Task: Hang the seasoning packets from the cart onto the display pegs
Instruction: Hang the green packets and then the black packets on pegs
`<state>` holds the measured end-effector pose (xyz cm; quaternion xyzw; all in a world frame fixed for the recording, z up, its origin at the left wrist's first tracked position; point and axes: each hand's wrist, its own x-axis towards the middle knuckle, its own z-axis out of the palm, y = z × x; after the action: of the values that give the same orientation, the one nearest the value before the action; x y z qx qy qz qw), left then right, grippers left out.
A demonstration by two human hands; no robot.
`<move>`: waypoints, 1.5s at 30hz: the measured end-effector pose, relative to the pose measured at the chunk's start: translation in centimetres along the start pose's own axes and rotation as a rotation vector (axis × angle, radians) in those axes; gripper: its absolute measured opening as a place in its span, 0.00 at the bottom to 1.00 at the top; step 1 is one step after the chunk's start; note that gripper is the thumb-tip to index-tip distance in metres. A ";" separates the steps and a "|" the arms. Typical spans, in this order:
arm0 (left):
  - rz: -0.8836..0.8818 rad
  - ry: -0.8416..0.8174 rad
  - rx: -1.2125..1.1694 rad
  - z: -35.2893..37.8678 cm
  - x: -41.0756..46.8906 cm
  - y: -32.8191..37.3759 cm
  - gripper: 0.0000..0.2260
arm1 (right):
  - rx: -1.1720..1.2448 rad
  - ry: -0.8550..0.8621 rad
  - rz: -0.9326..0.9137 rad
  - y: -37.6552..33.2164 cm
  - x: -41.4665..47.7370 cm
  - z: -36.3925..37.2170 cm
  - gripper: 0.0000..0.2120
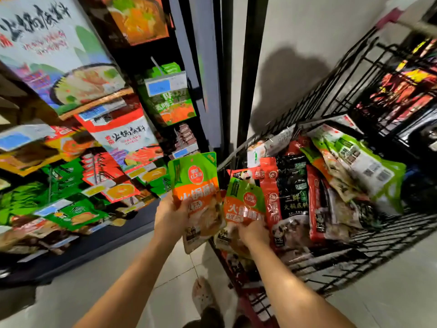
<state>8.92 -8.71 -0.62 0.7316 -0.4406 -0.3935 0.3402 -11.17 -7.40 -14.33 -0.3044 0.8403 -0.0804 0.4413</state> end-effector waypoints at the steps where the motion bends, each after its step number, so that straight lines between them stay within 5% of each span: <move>1: -0.023 -0.012 -0.040 -0.5 0.1 -0.3 0.02 | -0.009 0.003 0.010 0.4 -0.1 0.2 0.41; 4: -0.045 -0.062 -0.140 -1.3 0.5 -1.0 0.04 | -0.001 0.077 0.037 1.4 -0.8 0.1 0.44; 8: -0.084 -0.093 -0.231 -1.6 1.0 -1.1 0.07 | 0.099 0.293 -0.051 2.1 -1.4 -0.1 0.31; 12: -0.118 -0.134 -0.261 -1.3 1.3 -0.9 0.07 | 0.397 0.294 0.010 1.7 -1.1 -0.2 0.25; 17: -0.167 -0.198 -0.292 -1.2 1.7 -0.5 0.04 | 0.795 -0.078 0.007 0.3 -0.5 -2.7 0.09; 25: -0.294 -0.274 -0.405 -0.3 2.5 -0.1 0.06 | 0.678 -0.154 -0.328 -0.2 -4.5 -9.0 0.08; 39: -0.313 -0.443 -0.565 10.0 0.0 4.8 0.04 | 0.990 -0.230 -0.269 0.7 -7.2 -16.7 0.12; 45: -0.302 -0.173 -0.448 15.0 -1.7 6.7 0.04 | 0.679 -0.391 -0.476 0.2 -3.2 -20.1 0.21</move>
<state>-7.29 -11.98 -1.38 0.6593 -0.2564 -0.5883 0.3919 -25.74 -8.02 -0.19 -0.3365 0.5741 -0.3914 0.6356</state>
